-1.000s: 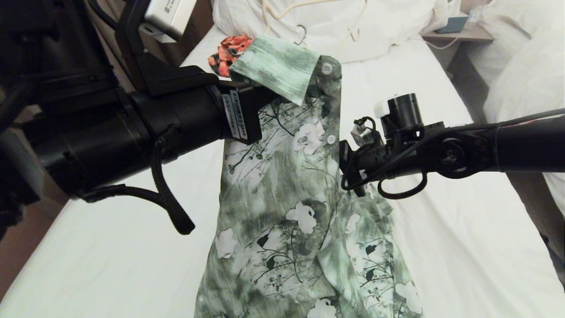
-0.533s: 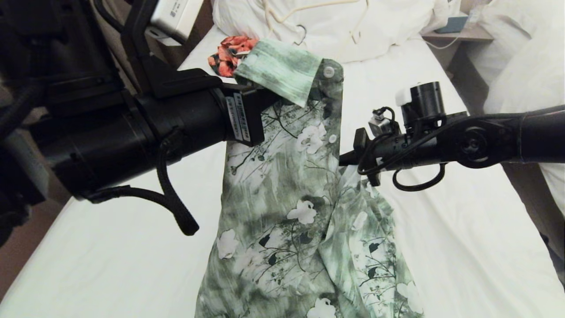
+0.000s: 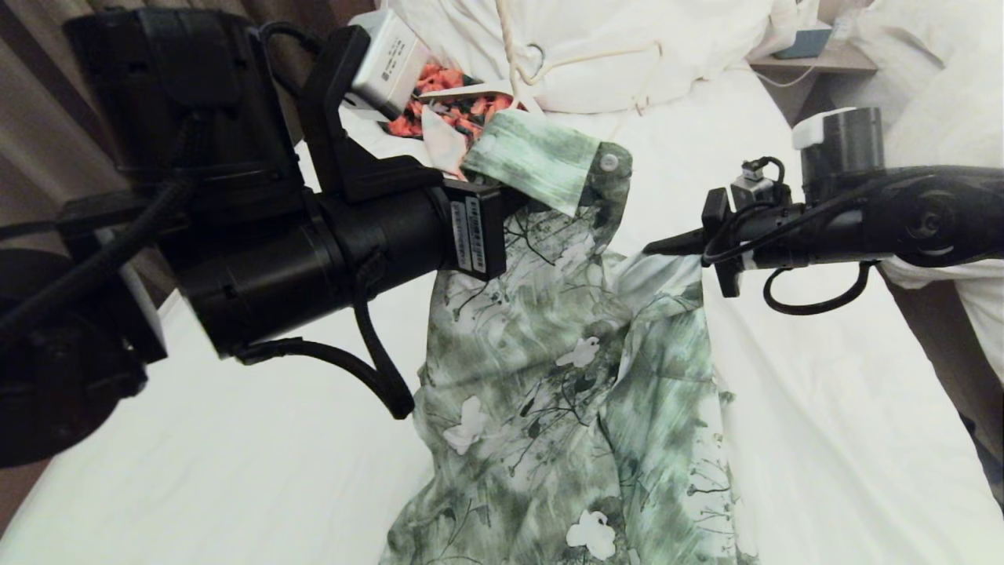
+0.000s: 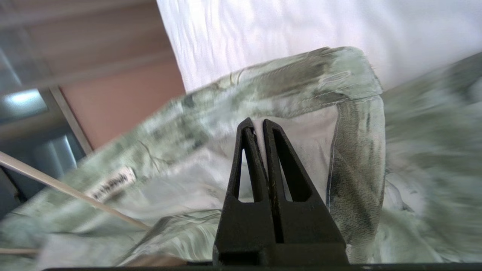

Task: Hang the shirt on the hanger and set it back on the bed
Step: Hook the other side of the shirt onto the hanger

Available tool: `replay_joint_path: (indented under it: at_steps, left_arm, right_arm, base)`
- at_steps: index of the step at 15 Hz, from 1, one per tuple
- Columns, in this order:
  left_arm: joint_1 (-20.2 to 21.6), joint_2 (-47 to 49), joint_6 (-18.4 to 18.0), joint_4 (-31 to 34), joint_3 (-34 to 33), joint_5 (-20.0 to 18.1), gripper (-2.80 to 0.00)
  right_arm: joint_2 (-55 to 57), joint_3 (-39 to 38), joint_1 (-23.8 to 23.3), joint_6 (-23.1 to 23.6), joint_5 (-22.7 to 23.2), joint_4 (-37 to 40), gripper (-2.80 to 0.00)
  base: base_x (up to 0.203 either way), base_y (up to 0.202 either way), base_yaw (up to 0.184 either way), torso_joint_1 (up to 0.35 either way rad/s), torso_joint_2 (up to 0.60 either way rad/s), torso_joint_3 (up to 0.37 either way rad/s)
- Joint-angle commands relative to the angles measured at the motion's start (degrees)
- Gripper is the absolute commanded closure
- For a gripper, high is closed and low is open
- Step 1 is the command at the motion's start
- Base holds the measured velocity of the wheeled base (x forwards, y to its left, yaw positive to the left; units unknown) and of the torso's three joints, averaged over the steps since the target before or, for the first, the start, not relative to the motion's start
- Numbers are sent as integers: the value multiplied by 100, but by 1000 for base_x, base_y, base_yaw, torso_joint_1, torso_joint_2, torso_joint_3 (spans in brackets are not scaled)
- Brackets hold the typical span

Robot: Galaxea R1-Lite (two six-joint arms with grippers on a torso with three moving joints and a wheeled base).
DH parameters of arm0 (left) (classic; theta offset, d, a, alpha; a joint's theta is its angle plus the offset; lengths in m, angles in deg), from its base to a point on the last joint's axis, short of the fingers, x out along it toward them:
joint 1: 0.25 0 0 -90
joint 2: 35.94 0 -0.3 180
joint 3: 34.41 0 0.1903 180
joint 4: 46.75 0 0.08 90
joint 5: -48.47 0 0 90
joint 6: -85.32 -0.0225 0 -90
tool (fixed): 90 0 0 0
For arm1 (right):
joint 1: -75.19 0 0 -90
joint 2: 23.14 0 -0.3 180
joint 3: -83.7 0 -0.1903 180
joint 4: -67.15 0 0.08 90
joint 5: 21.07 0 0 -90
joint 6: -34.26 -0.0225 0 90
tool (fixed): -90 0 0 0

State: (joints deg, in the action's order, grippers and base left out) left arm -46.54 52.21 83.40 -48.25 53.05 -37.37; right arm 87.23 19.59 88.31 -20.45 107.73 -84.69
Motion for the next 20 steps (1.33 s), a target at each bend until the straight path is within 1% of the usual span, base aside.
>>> replay_joint_path:
  at_steps: [1,3,5,7,9,11,12,17,20]
  left_arm:
    - [-195,110,22,2,9,95,0]
    - [-409,103,34,266,17,181,0]
    - [-735,68,123,695,86,273,0]
    - [-1049,78,172,1168,144,503,0]
    - [-1215,175,174,1265,156,618,0]
    - [-1240,192,174,1547,197,723,0]
    - [-1242,183,174,1749,276,737,0]
    - [-1286,159,182,2338,394,744,0]
    - [-1330,46,253,2356,437,752,0]
  right_arm:
    - [-83,9,-159,-26,22,-10,0]
    - [-144,11,-235,-4,18,-26,0]
    - [-200,29,-284,32,-4,-39,0]
    - [-222,108,-354,57,-17,-31,0]
    - [-288,108,-397,187,-46,-24,0]
    - [-323,108,-498,216,-48,-22,0]
    - [-326,108,-541,225,-48,-22,0]
    - [-358,94,-635,481,-53,22,0]
    - [-323,55,-635,751,-153,39,0]
  base:
    - [0,0,0,0,0,0]
    - [0,0,0,0,0,0]
    - [0,0,0,0,0,0]
    - [0,0,0,0,0,0]
    - [0,0,0,0,0,0]
    - [0,0,0,0,0,0]
    - [0,0,0,0,0,0]
    - [0,0,0,0,0,0]
    - [0,0,0,0,0,0]
